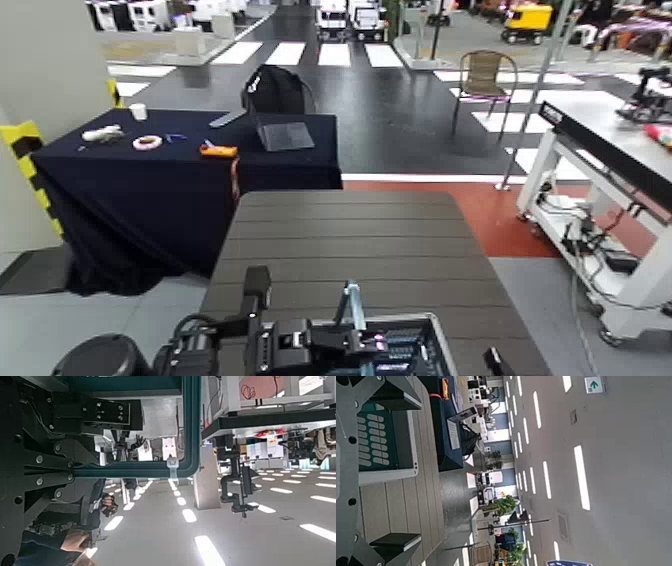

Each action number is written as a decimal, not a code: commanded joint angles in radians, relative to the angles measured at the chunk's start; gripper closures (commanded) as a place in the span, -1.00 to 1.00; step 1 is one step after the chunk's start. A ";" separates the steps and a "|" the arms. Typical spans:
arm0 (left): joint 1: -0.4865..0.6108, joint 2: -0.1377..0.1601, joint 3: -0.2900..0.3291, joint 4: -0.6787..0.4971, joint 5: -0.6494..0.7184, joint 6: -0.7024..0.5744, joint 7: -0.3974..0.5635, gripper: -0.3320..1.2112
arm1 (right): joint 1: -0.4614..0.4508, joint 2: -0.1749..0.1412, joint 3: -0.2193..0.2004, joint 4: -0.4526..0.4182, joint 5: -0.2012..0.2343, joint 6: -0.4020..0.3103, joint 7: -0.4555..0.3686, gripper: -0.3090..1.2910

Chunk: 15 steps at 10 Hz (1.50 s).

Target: Place the crate on the table.

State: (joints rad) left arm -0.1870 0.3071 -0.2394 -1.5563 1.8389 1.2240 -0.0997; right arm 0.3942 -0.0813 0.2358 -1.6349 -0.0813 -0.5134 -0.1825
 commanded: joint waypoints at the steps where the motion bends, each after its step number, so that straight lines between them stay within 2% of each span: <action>1: 0.001 -0.002 -0.001 0.001 0.003 0.000 0.000 0.98 | 0.000 0.000 0.000 0.000 0.000 0.001 0.000 -0.44; 4: -0.008 -0.002 0.000 0.010 0.003 -0.003 0.001 0.98 | 0.000 0.000 0.002 0.000 0.000 0.001 0.000 -0.44; 8: -0.085 0.010 -0.031 0.101 0.000 -0.001 0.025 0.98 | -0.002 0.000 0.000 0.001 0.000 -0.005 0.000 -0.44; 12: -0.252 0.023 -0.118 0.239 -0.059 -0.005 -0.012 0.98 | -0.005 -0.003 0.003 0.006 0.000 -0.014 0.000 -0.44; 15: -0.382 -0.019 -0.178 0.358 -0.156 -0.035 -0.121 0.98 | -0.009 -0.005 0.008 0.010 -0.006 -0.024 -0.002 -0.44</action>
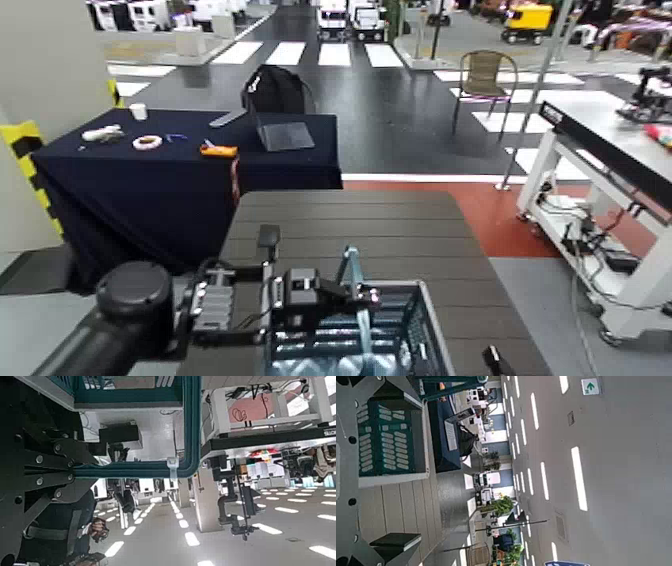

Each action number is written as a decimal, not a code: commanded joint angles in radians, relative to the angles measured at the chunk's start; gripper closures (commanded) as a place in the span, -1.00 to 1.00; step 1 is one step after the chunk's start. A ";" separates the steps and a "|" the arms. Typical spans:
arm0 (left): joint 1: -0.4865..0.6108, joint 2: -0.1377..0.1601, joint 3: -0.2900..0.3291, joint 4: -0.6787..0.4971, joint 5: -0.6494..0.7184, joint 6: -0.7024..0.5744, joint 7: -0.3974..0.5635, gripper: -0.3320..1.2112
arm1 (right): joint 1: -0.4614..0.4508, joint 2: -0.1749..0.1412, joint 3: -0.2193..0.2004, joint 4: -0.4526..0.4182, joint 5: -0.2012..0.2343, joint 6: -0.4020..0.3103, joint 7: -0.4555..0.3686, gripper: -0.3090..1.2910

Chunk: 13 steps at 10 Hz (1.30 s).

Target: Place the crate on the table.

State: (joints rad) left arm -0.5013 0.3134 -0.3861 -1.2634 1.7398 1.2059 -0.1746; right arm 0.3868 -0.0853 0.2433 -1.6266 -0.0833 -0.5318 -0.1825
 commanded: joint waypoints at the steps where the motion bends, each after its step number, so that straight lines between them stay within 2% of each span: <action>1: -0.105 -0.046 -0.039 0.111 -0.089 -0.029 -0.083 0.98 | -0.002 -0.002 0.001 0.004 -0.004 -0.008 -0.002 -0.44; 3: -0.164 -0.066 -0.088 0.207 -0.115 -0.066 -0.141 0.98 | -0.005 -0.004 0.005 0.007 -0.007 -0.010 -0.002 -0.44; 6: -0.266 -0.120 -0.154 0.365 -0.206 -0.105 -0.295 0.98 | -0.009 -0.005 0.010 0.008 -0.010 -0.013 -0.002 -0.44; 9: -0.322 -0.152 -0.172 0.490 -0.223 -0.118 -0.341 0.98 | -0.017 -0.008 0.017 0.013 -0.013 -0.014 -0.002 -0.44; 12: -0.401 -0.195 -0.197 0.634 -0.336 -0.137 -0.473 0.98 | -0.020 -0.010 0.024 0.016 -0.015 -0.016 -0.002 -0.44; 13: -0.413 -0.204 -0.197 0.667 -0.336 -0.144 -0.477 0.98 | -0.025 -0.011 0.028 0.017 -0.016 -0.016 -0.002 -0.44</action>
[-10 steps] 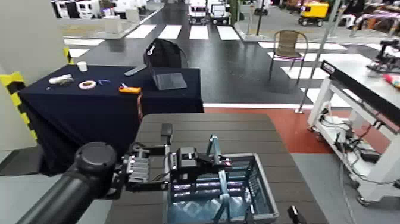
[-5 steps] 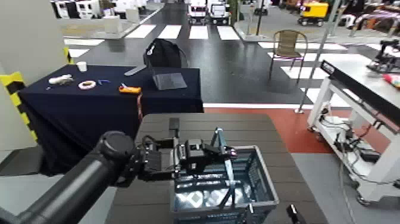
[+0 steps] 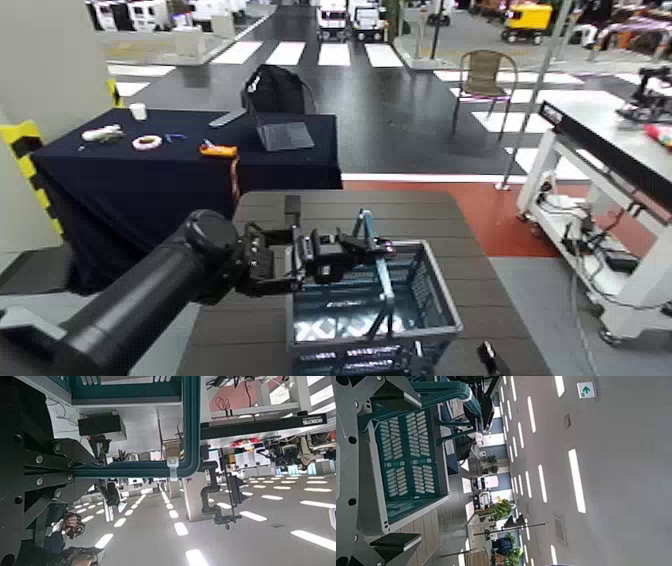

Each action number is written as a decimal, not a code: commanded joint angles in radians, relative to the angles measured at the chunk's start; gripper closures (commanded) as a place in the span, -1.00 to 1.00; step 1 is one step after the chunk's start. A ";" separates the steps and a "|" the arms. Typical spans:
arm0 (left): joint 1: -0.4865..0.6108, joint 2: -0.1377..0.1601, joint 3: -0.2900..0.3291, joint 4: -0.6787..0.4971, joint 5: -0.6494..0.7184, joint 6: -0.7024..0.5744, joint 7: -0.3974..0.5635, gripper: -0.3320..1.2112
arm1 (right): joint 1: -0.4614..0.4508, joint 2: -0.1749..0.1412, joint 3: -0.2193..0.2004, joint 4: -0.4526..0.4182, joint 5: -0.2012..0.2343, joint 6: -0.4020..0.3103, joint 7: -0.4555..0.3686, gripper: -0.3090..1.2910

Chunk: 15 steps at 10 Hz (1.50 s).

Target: Place the crate on the table.

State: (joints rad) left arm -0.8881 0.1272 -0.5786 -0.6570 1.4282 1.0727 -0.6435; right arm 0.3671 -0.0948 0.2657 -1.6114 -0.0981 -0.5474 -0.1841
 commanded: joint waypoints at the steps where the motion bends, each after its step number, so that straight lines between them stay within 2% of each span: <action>1: -0.034 -0.024 -0.004 0.082 -0.026 -0.016 -0.010 0.98 | -0.007 -0.002 0.009 0.004 -0.002 0.000 0.000 -0.44; 10: -0.055 -0.049 -0.003 0.142 -0.026 -0.045 -0.016 0.96 | -0.024 -0.005 0.027 0.013 -0.005 0.000 0.002 -0.44; 13: -0.054 -0.052 -0.012 0.148 -0.026 -0.054 -0.025 0.71 | -0.024 -0.005 0.029 0.013 -0.005 0.000 0.002 -0.44; 14: -0.054 -0.054 -0.014 0.149 -0.026 -0.056 -0.031 0.57 | -0.024 -0.005 0.030 0.013 -0.005 0.000 0.002 -0.44; 15: -0.054 -0.054 -0.015 0.149 -0.026 -0.062 -0.041 0.36 | -0.024 -0.005 0.030 0.013 -0.005 0.000 0.002 -0.44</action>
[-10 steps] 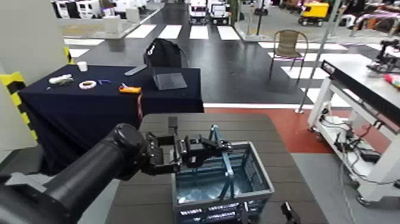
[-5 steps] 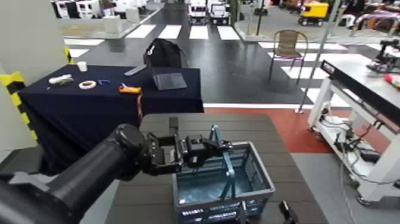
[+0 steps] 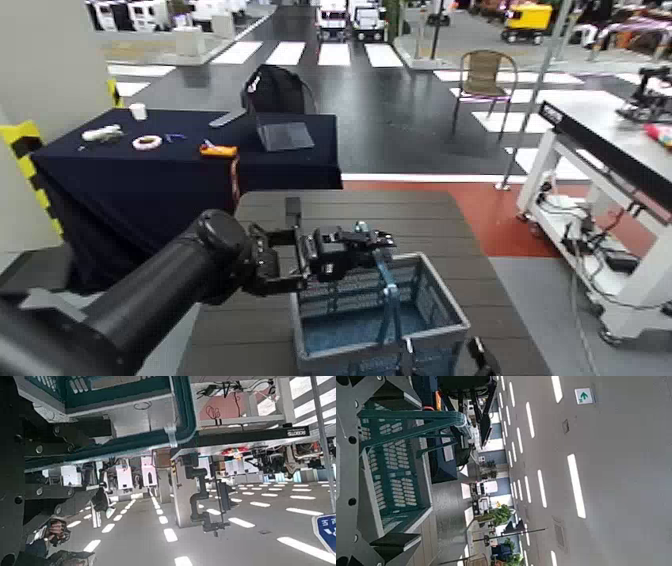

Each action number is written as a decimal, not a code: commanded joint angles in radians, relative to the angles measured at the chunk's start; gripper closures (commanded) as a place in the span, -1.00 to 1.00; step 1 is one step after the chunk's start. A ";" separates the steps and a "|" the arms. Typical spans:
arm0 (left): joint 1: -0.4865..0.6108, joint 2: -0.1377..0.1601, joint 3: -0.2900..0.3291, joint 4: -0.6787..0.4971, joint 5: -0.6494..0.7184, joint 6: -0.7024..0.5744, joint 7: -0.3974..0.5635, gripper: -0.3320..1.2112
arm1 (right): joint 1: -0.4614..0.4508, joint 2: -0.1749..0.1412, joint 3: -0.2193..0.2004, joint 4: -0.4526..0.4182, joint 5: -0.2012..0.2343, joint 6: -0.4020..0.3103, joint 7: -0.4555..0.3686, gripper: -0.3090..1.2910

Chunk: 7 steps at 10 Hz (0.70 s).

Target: Place the crate on the table.

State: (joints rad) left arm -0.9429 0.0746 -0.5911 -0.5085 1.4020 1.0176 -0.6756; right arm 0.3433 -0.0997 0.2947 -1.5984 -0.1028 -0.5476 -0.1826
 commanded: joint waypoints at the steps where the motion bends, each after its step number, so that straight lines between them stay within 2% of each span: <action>1: 0.001 -0.001 -0.006 0.001 0.000 -0.016 -0.024 0.19 | 0.000 0.000 0.001 0.000 0.000 -0.002 0.000 -0.44; 2: 0.001 -0.001 -0.009 -0.001 0.000 -0.022 -0.033 0.16 | 0.000 0.000 0.001 0.000 0.000 -0.002 0.000 -0.44; 3: 0.001 -0.002 -0.010 -0.001 0.000 -0.031 -0.033 -0.01 | 0.000 0.000 0.001 0.000 0.000 -0.002 0.002 -0.44; 5: -0.001 -0.001 -0.018 -0.004 -0.011 -0.039 -0.036 -0.47 | 0.000 0.002 0.001 0.000 0.000 -0.003 0.002 -0.44; 6: -0.001 -0.001 -0.019 -0.007 -0.044 -0.073 -0.045 -0.47 | 0.000 0.002 0.000 0.000 0.000 -0.005 0.002 -0.44; 7: -0.002 -0.002 0.011 -0.019 -0.173 -0.128 -0.042 -0.45 | 0.003 0.003 -0.003 0.000 0.000 -0.008 0.002 -0.44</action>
State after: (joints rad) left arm -0.9439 0.0733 -0.5933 -0.5219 1.2896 0.9187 -0.7169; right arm 0.3454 -0.0979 0.2932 -1.5985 -0.1028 -0.5533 -0.1809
